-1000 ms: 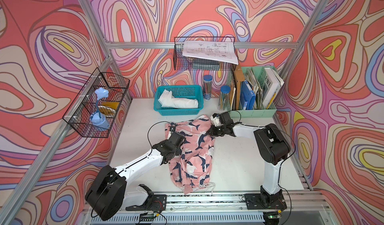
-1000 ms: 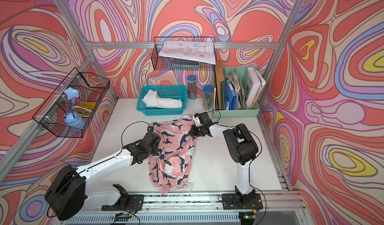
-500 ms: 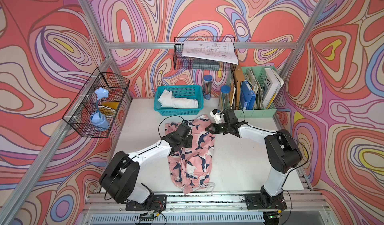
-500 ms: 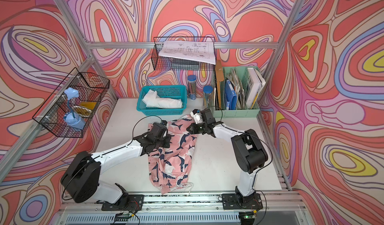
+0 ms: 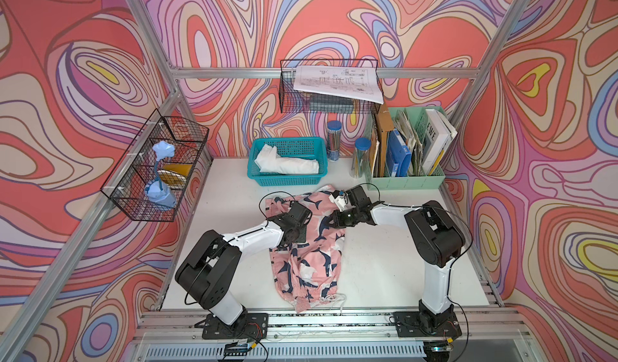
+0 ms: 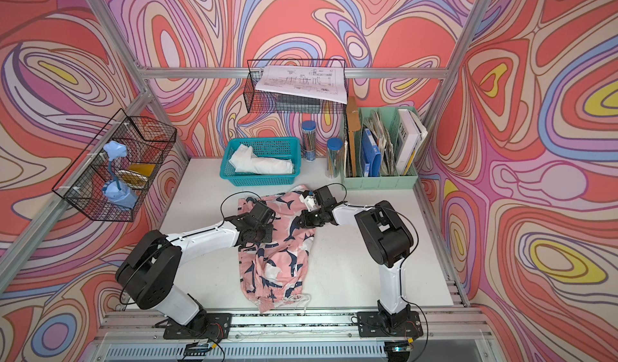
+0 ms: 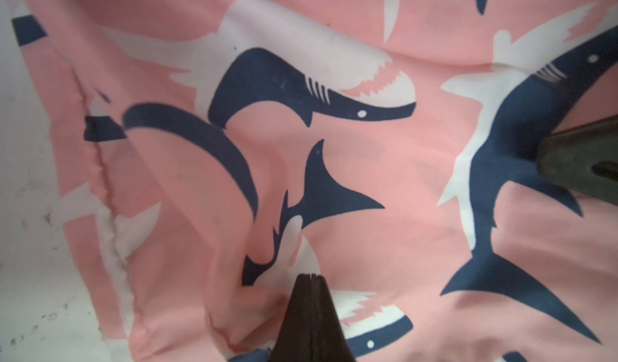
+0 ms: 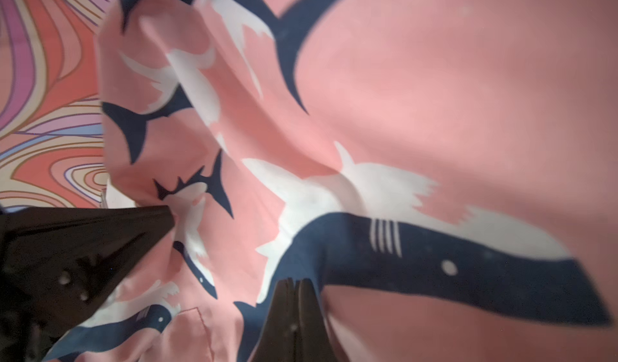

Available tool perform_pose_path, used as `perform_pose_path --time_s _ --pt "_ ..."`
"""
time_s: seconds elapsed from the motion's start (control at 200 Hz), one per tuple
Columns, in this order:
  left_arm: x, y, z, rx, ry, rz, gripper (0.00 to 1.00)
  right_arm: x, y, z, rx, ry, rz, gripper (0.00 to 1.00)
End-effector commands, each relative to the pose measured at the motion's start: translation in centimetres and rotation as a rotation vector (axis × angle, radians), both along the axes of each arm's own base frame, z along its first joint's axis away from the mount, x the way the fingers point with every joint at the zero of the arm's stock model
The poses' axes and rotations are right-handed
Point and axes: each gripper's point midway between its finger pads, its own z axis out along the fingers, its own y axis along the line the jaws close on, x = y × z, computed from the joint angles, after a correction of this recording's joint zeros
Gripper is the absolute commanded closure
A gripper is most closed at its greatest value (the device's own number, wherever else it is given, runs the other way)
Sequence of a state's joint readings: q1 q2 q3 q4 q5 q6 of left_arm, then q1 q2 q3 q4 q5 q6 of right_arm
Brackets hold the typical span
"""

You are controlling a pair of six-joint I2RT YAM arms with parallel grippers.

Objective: Roll up the shorts
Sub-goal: Adjust the shorts at the center of the board.

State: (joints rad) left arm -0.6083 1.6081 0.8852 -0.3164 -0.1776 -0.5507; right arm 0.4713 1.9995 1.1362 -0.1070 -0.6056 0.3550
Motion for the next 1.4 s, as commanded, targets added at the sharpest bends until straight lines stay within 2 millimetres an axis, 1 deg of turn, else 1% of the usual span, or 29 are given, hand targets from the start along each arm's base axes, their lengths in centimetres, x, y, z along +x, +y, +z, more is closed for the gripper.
perform_pose_path --time_s 0.0,0.125,0.225,0.275,0.406,0.461,0.611,0.621,0.681,0.801,0.876,0.951,1.011,1.066,1.147,1.197,1.247,1.277,1.332,1.362,1.392 --pt "-0.9 2.7 -1.5 0.078 0.053 0.067 1.0 0.4 -1.2 -1.5 -0.084 0.03 -0.052 1.0" --pt "-1.1 3.6 -2.4 0.101 0.082 0.1 1.0 1.5 -3.4 -2.5 -0.161 0.037 -0.147 1.0" --pt "-0.9 3.4 -2.4 0.089 0.075 0.096 1.0 2.1 -5.1 -2.9 -0.187 0.048 -0.206 1.0" --pt "-0.6 2.8 -2.3 0.07 0.066 0.077 1.0 2.3 -5.9 -3.3 -0.204 0.056 -0.229 1.0" --pt "0.8 0.1 -1.8 -0.018 0.043 -0.002 1.0 2.8 -7.4 -4.1 -0.231 0.072 -0.268 1.0" --pt "1.2 -0.5 -2.0 -0.033 0.051 -0.021 1.0 3.2 -8.1 -4.2 -0.24 0.07 -0.29 1.0" --pt "3.1 -1.7 -2.3 -0.02 0.047 -0.044 1.0 4.7 -10.1 -4.1 -0.252 0.067 -0.345 1.0" --pt "3.7 -2.0 -2.1 -0.031 0.027 -0.048 1.0 4.8 -10.2 -4.1 -0.254 0.068 -0.348 1.0" --pt "4.7 -2.8 -2.1 -0.033 0.011 -0.066 1.0 5.5 -10.9 -4.1 -0.258 0.067 -0.362 1.0" --pt "6.7 -3.8 -2.0 -0.024 -0.016 -0.088 1.0 7.1 -11.6 -3.5 -0.255 0.054 -0.382 1.0" --pt "7.8 -4.3 -2.1 -0.02 -0.025 -0.087 1.0 7.9 -11.9 -3.3 -0.257 0.048 -0.395 1.0" --pt "8.6 -4.4 -1.8 -0.016 -0.032 -0.081 1.0 8.9 -12.2 -3.3 -0.259 0.045 -0.403 1.0" --pt "9.2 -4.3 -0.7 -0.025 -0.061 -0.069 1.0 9.5 -12.4 -3.1 -0.258 0.037 -0.406 1.0" --pt "9.5 -4.0 0.9 -0.036 -0.119 -0.06 1.0 10.0 -12.3 -2.5 -0.25 0.021 -0.397 1.0" --pt "9.6 -3.9 5.3 -0.104 -0.262 -0.059 1.0 10.3 -12.0 -1.4 -0.228 -0.01 -0.382 1.0" --pt "9.5 -4.0 8.2 -0.147 -0.344 -0.071 1.0 10.3 -11.4 -0.4 -0.196 -0.033 -0.361 1.0" --pt "9.2 -4.1 10.9 -0.183 -0.402 -0.086 0.89 10.4 -10.9 1.0 -0.157 -0.07 -0.341 1.0" --pt "8.9 -4.2 12.2 -0.202 -0.424 -0.1 0.79 10.3 -10.7 1.9 -0.133 -0.096 -0.333 1.0" --pt "8.2 -4.7 14.2 -0.249 -0.445 -0.139 0.58 10.2 -10.3 3.6 -0.097 -0.141 -0.316 1.0" --pt "7.8 -5.3 14.8 -0.28 -0.444 -0.17 0.55 10.1 -10.2 4.5 -0.085 -0.169 -0.312 1.0" --pt "7.2 -5.9 15.3 -0.314 -0.435 -0.201 0.56 10.1 -10.2 5.5 -0.074 -0.198 -0.308 1.0"
